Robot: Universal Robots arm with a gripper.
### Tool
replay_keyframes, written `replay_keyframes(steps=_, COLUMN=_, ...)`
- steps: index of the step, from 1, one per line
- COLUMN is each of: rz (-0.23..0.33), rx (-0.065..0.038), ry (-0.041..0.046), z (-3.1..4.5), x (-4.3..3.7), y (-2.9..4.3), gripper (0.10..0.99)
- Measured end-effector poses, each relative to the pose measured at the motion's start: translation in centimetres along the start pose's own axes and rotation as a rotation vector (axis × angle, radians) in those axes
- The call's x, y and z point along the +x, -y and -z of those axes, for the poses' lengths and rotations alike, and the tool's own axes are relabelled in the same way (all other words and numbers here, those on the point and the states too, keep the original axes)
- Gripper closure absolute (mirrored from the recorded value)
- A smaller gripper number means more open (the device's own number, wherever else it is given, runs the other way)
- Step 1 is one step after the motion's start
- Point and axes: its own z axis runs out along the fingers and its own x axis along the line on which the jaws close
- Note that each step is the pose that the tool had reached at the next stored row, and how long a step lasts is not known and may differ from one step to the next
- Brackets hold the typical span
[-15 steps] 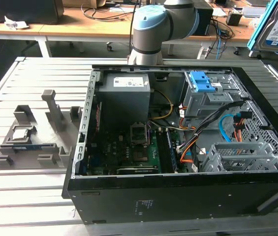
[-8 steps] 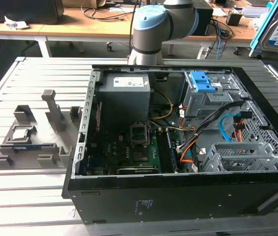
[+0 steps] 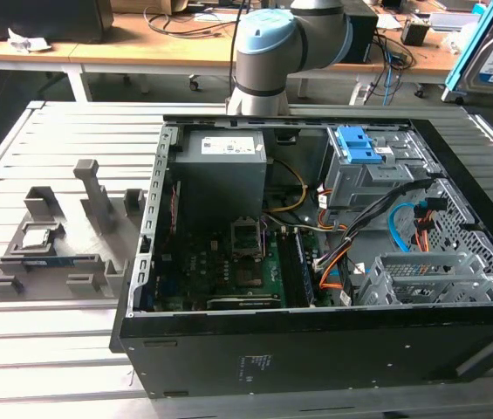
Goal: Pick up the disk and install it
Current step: 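Pick up the disk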
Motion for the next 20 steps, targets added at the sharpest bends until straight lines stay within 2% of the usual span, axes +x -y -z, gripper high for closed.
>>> replay_keyframes(steps=2, rz=0.0, rx=0.0, ry=0.0001, z=0.0, x=0.34, y=0.01, gripper=0.722)
replay_keyframes(steps=6, rz=0.0, rx=0.0, ry=0.0001, z=0.02, x=1.7, y=0.07, gripper=0.722)
replay_keyframes(steps=15, rz=0.0, rx=0.0, ry=-0.0001, z=0.02, x=3.36, y=0.14, gripper=0.722)
replay_keyframes(steps=20, rz=0.0, rx=0.0, ry=-0.0001, z=0.03, x=4.91, y=0.2, gripper=0.722)
